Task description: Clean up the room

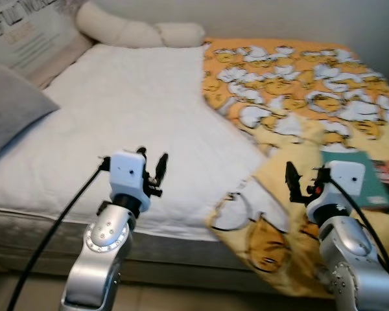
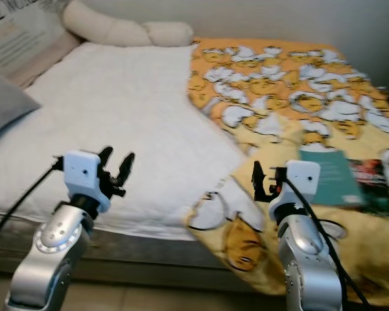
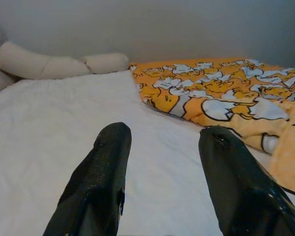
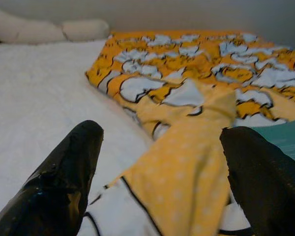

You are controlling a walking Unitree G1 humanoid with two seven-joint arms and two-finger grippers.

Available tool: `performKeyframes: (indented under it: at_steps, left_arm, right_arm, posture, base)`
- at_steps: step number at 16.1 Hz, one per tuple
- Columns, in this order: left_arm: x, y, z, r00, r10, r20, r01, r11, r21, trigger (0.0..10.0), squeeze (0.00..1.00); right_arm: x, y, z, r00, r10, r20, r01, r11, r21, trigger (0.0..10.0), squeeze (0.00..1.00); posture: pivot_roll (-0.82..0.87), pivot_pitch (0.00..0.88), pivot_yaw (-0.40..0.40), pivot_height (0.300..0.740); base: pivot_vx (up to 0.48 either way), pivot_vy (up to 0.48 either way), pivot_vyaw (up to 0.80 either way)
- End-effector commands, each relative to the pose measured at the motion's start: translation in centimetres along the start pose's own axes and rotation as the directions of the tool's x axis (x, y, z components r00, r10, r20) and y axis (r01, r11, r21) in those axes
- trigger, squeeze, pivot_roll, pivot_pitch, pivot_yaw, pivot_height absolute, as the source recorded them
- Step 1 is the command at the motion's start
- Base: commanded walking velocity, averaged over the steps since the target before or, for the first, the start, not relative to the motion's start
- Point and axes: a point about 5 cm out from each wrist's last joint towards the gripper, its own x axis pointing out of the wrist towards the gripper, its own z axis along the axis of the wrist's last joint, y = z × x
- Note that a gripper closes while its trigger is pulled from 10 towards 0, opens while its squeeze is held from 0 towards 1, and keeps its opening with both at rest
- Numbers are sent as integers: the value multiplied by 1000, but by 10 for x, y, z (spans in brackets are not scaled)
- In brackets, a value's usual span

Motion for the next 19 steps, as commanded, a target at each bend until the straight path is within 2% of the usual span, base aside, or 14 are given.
performKeyframes:
  at_steps: [1, 6, 12, 19]
  left_arm:
    - [-3, 6, -5, 1000, 18, -21, -18, 1000, 12, 10000, 0]
    - [-5, 8, -6, 999, 25, -26, -24, 1000, 20, 10000, 0]
    - [-15, 16, -13, 997, 28, -69, -25, 999, 45, 10000, 0]
    - [-14, 19, -12, 997, 18, -73, -14, 998, 55, 10000, 0]
  right_arm:
    - [0, 6, 0, 999, 33, -3, -33, 999, 21, 10000, 0]
    - [0, 9, 1, 998, 57, 3, -57, 998, 21, 10000, 0]
    - [-2, 12, 0, 996, 91, 18, -91, 996, 1, 10000, 0]
    - [-5, 16, -5, 996, 92, 13, -92, 996, 11, 10000, 0]
  posture:
    - [-71, 0, 1, 740]
    - [-60, 0, -7, 740]
    - [-49, 0, 6, 740]
    - [-50, 0, 21, 740]
  base:
    - [0, -465, 0]
    - [0, -461, 0]
    - [0, -461, 0]
    - [0, -463, 0]
